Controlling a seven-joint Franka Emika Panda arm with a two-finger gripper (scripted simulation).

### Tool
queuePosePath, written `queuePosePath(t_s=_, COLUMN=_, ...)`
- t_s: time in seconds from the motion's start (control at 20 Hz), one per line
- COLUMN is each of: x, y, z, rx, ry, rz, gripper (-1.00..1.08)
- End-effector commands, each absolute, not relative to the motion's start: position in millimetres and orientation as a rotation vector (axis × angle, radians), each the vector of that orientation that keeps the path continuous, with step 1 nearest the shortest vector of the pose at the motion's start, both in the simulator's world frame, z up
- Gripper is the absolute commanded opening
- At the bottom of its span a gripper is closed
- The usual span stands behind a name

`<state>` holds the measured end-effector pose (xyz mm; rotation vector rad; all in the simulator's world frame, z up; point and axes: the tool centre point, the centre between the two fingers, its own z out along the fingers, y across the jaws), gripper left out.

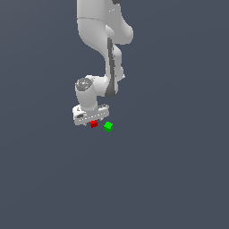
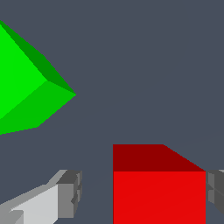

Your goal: Stack the red cube on top of the green cube.

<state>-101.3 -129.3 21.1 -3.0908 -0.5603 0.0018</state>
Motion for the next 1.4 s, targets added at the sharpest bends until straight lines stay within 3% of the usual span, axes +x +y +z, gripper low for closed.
queuePosePath(t_s=0.0, x=-101, y=-130, z=20, rx=-3.091, ry=-0.561, rz=0.000, gripper=-1.00)
queuePosePath(t_s=0.75, x=-101, y=-130, z=27, rx=-3.092, ry=-0.560, rz=0.000, gripper=-1.00)
queuePosePath(t_s=1.35, x=-102, y=-129, z=90, rx=-3.092, ry=-0.561, rz=0.000, gripper=-1.00)
